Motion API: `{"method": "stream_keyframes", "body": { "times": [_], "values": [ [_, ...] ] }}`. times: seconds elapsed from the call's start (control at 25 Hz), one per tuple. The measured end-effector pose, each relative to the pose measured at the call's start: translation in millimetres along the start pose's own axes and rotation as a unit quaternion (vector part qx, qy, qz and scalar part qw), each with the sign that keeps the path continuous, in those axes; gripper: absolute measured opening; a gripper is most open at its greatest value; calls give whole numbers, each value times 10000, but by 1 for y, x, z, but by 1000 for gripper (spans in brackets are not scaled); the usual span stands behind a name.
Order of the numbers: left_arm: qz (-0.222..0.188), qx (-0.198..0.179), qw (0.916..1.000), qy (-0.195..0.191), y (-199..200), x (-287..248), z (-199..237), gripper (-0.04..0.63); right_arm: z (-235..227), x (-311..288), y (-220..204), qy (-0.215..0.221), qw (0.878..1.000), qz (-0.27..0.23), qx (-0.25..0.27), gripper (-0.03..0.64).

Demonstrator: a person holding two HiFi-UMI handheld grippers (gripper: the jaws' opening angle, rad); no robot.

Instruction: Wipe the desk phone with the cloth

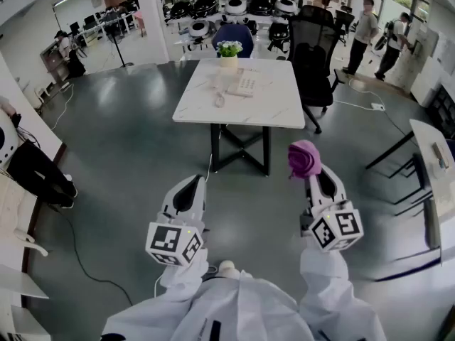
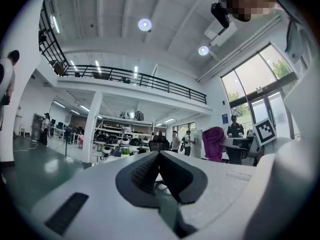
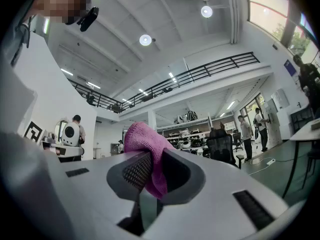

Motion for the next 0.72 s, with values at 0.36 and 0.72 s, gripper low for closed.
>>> {"method": "stream_keyframes", "body": {
  "times": [0.36, 0.72],
  "values": [
    [13, 2, 10000, 70, 3, 7, -1, -2, 0, 10, 1, -38, 10000, 54, 6, 37],
    [52, -27, 10000, 66, 2, 11, -9, -2, -3, 15, 0, -6, 10000, 46, -12, 37]
  ]
}}
Point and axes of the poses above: the fingertips, and each gripper's own axes: x backward along the fingers, z to its left, y out of its top, the point moved 6 cm from there along x, backward along the fingers, and after that the axes turned 6 degrees about z, right-handed, at the moved point
